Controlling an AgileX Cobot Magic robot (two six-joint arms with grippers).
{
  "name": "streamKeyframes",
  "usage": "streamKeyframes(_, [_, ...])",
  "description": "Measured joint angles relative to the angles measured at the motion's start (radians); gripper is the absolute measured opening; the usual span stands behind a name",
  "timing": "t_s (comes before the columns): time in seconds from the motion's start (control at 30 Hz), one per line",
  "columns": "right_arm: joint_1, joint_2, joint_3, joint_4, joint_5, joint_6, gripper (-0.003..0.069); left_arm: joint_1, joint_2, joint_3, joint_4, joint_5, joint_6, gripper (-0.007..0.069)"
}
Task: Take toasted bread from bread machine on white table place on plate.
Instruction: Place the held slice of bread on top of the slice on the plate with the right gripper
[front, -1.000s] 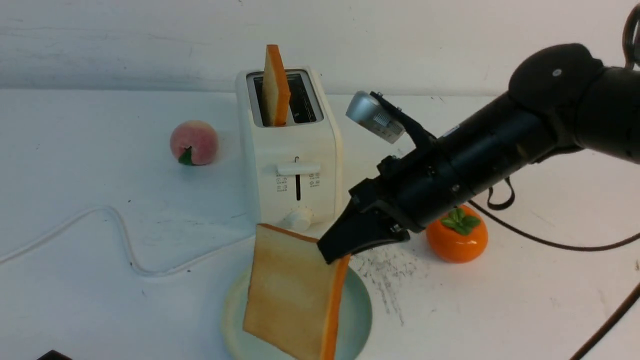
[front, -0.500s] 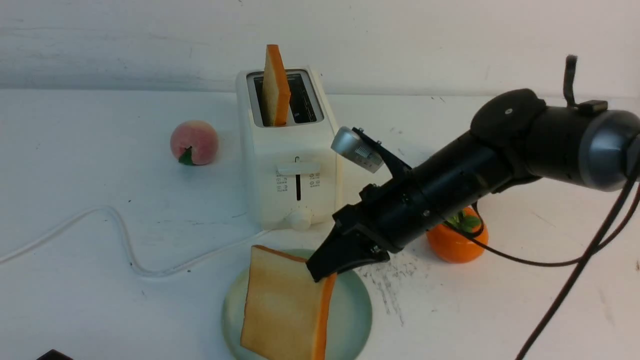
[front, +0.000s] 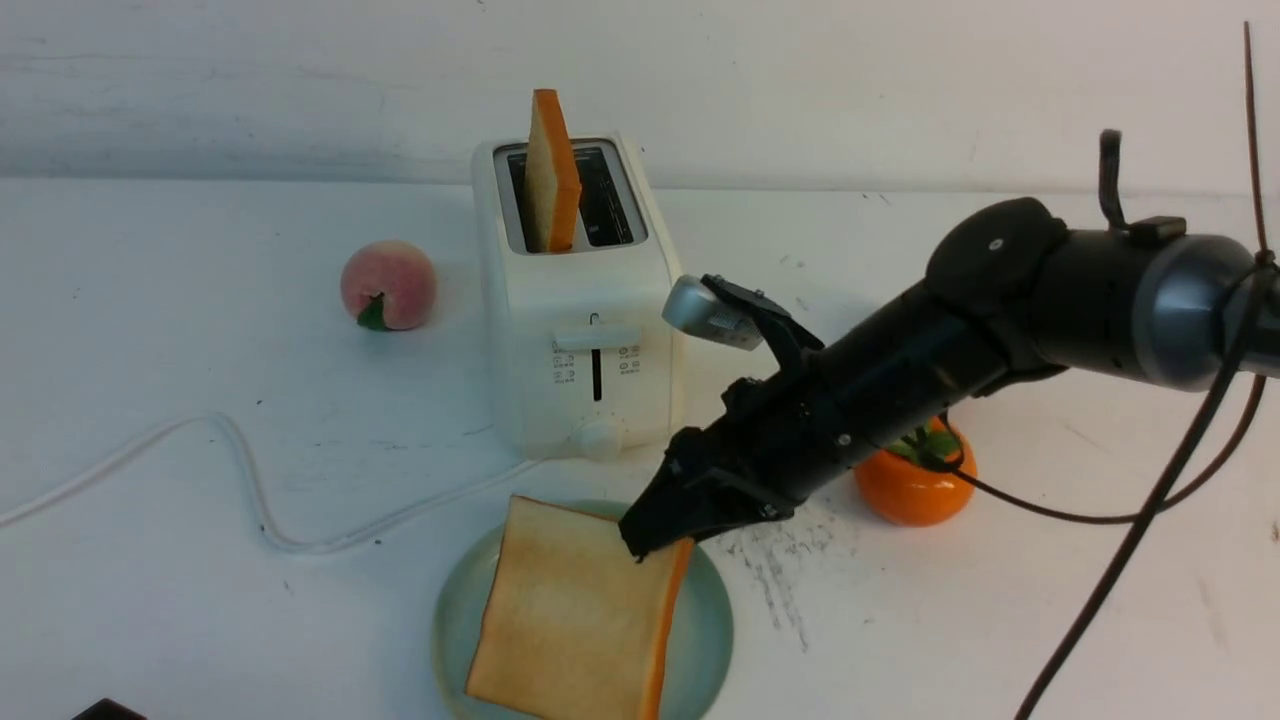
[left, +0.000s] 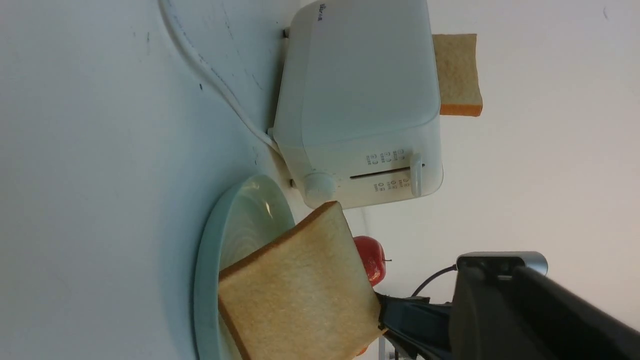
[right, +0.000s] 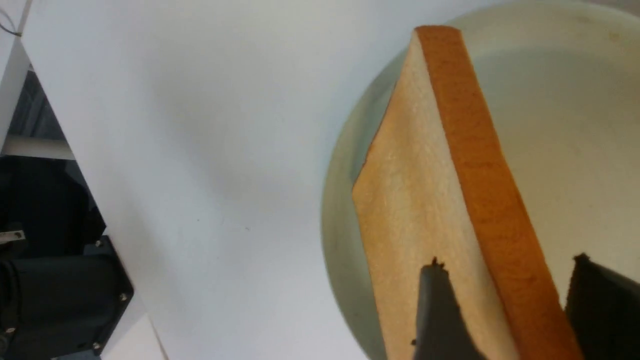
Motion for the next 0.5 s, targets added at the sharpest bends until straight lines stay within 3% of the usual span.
streamKeyframes(0.2, [0.0, 0.001, 0.0, -0.096, -0.025, -0.002, 0.0521, 0.0, 0.0, 0.0, -0.001, -0.001, 0.0, 0.0083])
streamKeyframes(0.4, [-0.001, 0.001, 0.0, -0.184, -0.019, -0.002, 0.0545, 0.0, 0.0, 0.0, -0.001, -0.003, 0.0, 0.0088])
streamKeyframes(0.5, [-0.003, 0.0, -0.013, -0.224, 0.033, 0.0, 0.0518, 0.0, 0.0, 0.0, -0.001, -0.003, 0.0, 0.009])
